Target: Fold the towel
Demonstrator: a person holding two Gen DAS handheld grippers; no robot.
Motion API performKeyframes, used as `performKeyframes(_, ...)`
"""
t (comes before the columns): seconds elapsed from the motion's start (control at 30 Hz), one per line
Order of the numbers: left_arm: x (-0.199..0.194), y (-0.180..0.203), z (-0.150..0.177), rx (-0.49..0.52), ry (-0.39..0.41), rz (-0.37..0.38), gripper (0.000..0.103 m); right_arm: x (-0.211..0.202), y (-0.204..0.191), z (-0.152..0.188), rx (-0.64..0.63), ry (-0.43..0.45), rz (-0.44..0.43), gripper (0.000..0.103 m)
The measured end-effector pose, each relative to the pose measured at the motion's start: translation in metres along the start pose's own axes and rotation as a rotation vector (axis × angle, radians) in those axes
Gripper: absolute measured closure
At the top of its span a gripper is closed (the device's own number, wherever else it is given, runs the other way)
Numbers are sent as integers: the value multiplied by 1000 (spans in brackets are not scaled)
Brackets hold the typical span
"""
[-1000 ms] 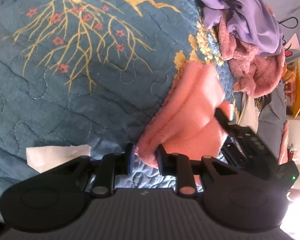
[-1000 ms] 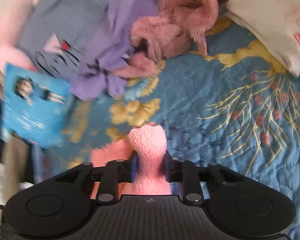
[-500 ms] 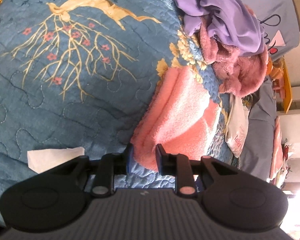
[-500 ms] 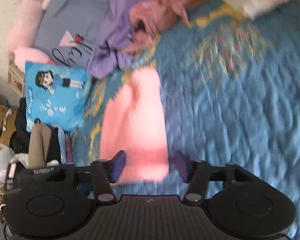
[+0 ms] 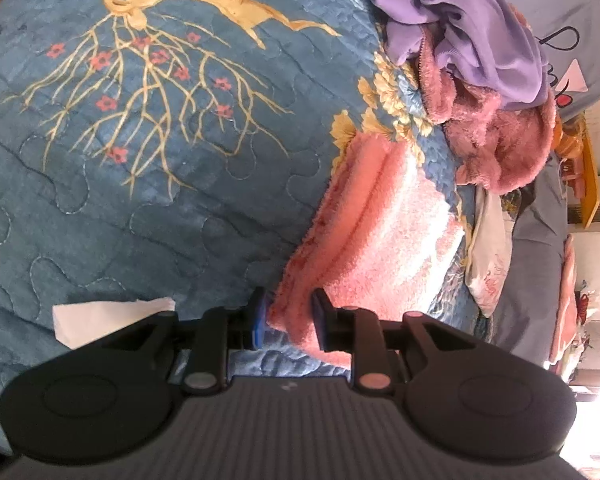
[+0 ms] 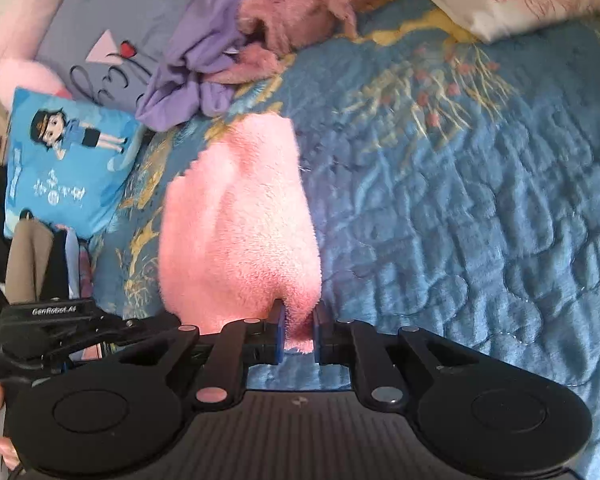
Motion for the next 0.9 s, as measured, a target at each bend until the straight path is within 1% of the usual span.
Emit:
performKeyframes(0.03, 1, 0, 0, 0, 1, -2, 75, 0, -1, 0, -7, -3, -3, 89)
performKeyframes(0.1, -1, -1, -1, -6, 9, 5, 75, -2, -7, 0, -64, -18, 11, 85)
performKeyframes(0.13, -2, -1, -1, -9, 14, 9, 76, -3, -11, 0, -93, -22, 23, 80)
performKeyframes(0.17, -5, -2, -2, -10, 25, 15, 77, -5, -13, -1, -112, -19, 33, 72)
performKeyframes(0.23, -12, -2, -3, -2, 52, 25, 67, -13, -18, -5, -139, -2, 42, 67)
performKeyframes(0.3, -23, -1, -7, 26, 92, 19, 66, -22, -22, -10, -157, 25, 34, 65)
performKeyframes(0.33, -27, -1, -10, 37, 110, 21, 64, -28, -23, -14, -165, 41, 30, 61)
performKeyframes(0.4, -33, 1, -19, 31, 118, 66, 58, -35, -24, -22, -175, 66, 26, 60)
performKeyframes(0.47, -39, 2, -28, 27, 125, 110, 57, -34, -22, -32, -165, 78, 24, 59)
performKeyframes(0.5, -39, 6, -33, 42, 125, 121, 57, -33, -20, -37, -157, 82, 23, 59)
performKeyframes(0.6, -36, 25, -45, 111, 135, 108, 57, -28, -17, -51, -122, 95, 6, 59)
performKeyframes(0.67, -27, 35, -51, 147, 118, 97, 57, -20, -17, -59, -104, 99, -15, 58)
performKeyframes(0.73, -17, 46, -57, 182, 102, 87, 57, -11, -18, -66, -108, 97, -10, 55)
performKeyframes(0.9, 3, 59, -70, 228, 71, 75, 57, 9, -15, -78, -99, 87, 1, 52)
Point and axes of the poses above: each gripper's, at about its wrist camera, not at the fingertips, and x roughly the way its jaws point, y to its right, z to its underside, the point moved 5 cm from there along x, roughly the way its jaws point, and after that the axes turned 10 degrees about -z, right-handed, at the moved point
